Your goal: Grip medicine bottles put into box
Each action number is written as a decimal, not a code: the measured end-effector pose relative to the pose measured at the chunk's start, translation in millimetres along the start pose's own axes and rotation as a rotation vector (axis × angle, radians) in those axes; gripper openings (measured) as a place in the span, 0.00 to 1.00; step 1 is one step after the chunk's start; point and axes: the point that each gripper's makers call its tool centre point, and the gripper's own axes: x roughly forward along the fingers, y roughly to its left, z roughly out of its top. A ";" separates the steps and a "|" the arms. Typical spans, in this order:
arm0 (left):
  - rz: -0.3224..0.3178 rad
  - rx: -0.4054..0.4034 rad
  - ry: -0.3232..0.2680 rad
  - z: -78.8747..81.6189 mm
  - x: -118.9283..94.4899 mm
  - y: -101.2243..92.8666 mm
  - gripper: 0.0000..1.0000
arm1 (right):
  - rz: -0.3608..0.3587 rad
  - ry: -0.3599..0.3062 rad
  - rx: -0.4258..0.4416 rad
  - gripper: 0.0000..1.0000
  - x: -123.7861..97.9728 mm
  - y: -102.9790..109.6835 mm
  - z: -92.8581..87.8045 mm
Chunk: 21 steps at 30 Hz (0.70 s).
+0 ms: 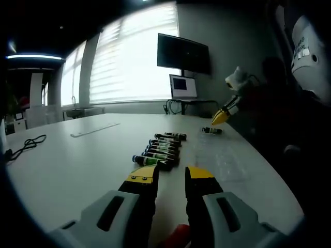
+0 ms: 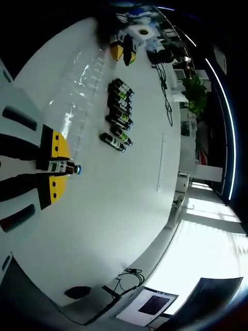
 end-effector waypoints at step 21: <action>0.000 -0.002 0.003 -1.5 -0.5 0.5 0.14 | 0.029 0.058 0.029 0.02 13.9 2.2 -11.7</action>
